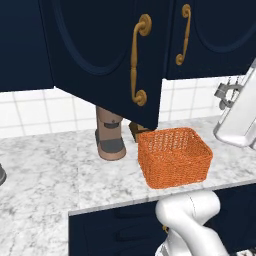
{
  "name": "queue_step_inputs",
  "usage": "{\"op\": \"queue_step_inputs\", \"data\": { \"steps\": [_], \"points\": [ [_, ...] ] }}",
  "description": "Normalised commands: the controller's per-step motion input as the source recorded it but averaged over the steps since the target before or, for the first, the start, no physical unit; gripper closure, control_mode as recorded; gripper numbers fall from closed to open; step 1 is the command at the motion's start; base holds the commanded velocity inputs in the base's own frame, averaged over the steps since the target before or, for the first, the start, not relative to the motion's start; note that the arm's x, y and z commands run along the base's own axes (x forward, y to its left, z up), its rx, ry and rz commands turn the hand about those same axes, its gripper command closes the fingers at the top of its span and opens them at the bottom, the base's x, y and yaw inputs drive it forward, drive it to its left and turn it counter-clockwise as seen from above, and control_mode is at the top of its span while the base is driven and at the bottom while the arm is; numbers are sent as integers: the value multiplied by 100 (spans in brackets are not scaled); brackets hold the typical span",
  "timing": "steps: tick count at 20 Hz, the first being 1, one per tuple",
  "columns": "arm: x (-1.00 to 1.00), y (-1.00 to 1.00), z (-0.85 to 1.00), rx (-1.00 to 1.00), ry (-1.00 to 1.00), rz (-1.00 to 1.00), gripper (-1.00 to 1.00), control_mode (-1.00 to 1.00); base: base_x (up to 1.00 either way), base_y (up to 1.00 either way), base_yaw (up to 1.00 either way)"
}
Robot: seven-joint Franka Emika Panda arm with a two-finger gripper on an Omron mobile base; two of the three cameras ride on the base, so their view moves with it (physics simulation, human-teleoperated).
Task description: Open the cabinet, pick up the bread from the cabinet and place it in the basket. Then move the basket to the dining counter.
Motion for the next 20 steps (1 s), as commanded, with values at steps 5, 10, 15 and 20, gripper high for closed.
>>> {"op": "queue_step_inputs", "data": {
  "steps": [5, 10, 15, 20],
  "points": [
    [46, -29, 0, 8, -9, 61, 100, -100, 0, 0, 0],
    [42, 21, 0, 0, -4, 12, 100, -100, 0, 0, 0],
    [63, 28, -2, 0, -1, 0, 100, -100, 0, 0, 0],
    [33, 68, -3, -4, -22, -4, 100, -100, 0, 0, 0]
  ]
}}
